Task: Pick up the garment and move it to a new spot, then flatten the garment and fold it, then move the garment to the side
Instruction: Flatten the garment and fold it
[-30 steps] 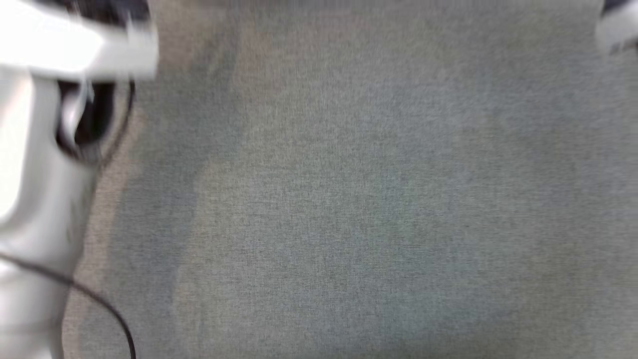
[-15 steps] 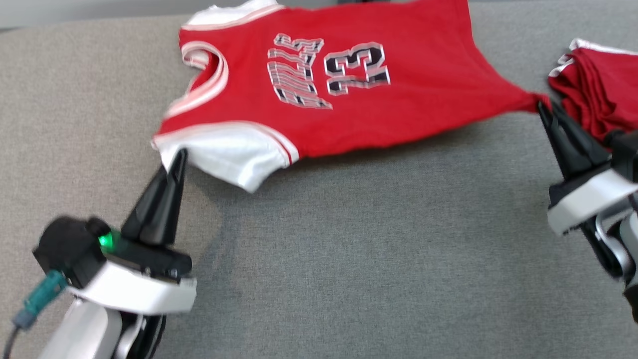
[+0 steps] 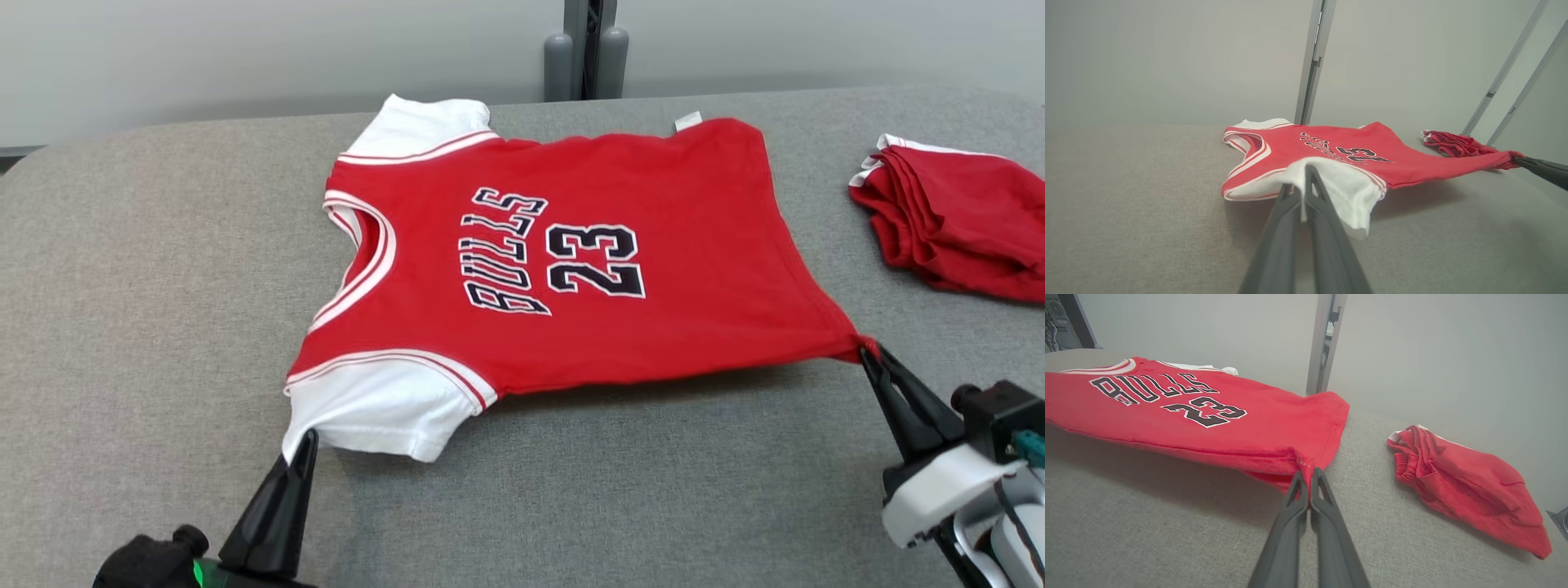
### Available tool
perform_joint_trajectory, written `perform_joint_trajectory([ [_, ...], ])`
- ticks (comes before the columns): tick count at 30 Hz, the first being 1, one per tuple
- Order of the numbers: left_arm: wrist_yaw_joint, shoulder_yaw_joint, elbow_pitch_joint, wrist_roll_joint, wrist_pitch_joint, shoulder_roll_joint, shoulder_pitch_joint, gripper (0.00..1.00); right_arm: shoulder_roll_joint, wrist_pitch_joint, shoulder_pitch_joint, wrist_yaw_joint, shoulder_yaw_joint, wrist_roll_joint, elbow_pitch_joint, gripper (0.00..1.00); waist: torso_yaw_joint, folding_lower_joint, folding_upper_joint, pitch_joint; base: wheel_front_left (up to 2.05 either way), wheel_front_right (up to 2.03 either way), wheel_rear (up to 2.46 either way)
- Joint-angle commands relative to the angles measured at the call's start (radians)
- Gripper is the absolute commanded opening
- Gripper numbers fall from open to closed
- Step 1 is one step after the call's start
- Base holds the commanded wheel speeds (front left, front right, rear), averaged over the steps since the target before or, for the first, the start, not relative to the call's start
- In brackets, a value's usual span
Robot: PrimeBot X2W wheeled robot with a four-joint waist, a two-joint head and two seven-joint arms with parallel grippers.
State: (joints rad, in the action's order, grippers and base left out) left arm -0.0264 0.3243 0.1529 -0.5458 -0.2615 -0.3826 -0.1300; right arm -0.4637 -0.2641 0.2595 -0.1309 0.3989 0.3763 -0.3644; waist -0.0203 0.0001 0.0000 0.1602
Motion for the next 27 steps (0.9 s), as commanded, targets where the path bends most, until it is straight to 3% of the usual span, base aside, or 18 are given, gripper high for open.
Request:
perform_joint_trajectory([
  [1,0.000,-0.005,0.012,-0.002,-0.003,0.002,-0.015,0.00,-0.004,-0.001,-0.025,0.000,-0.014,-0.003,0.010,0.00,0.005,-0.0001,0.0000,-0.007,0.00,0.00,0.00],
  [19,-0.043,0.005,0.161,-0.009,0.039,-0.023,-0.238,0.00,-0.013,-0.001,-0.288,0.000,-0.160,-0.055,0.183,0.00,0.031,-0.0001,0.0000,-0.008,0.00,0.00,0.00],
  [27,-0.022,0.015,0.152,-0.026,0.038,0.008,-0.149,0.00,0.033,-0.001,-0.238,0.000,-0.160,-0.037,0.183,0.00,-0.003,-0.0001,0.0000,-0.013,0.00,0.00,0.00],
])
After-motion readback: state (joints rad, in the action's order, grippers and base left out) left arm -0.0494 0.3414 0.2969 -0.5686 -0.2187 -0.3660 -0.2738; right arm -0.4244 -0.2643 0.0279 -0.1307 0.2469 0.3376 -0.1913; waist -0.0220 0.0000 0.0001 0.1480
